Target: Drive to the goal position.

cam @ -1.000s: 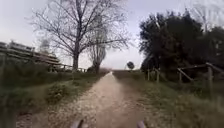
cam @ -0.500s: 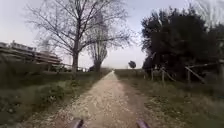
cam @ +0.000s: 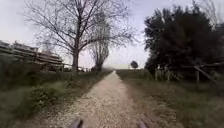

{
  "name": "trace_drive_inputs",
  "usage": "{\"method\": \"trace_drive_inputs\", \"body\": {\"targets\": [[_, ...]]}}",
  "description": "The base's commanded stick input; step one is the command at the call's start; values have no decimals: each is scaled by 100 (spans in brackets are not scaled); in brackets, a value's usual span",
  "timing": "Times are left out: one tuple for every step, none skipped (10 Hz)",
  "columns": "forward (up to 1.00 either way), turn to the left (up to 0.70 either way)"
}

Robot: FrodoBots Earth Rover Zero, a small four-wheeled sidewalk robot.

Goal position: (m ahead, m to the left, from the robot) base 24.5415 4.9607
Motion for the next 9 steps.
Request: {"method": "trace_drive_inputs", "body": {"targets": [[70, 0], [70, 0], [70, 0], [70, 0], [70, 0], [70, -22], [70, -35], [70, -35], [70, -16]]}}
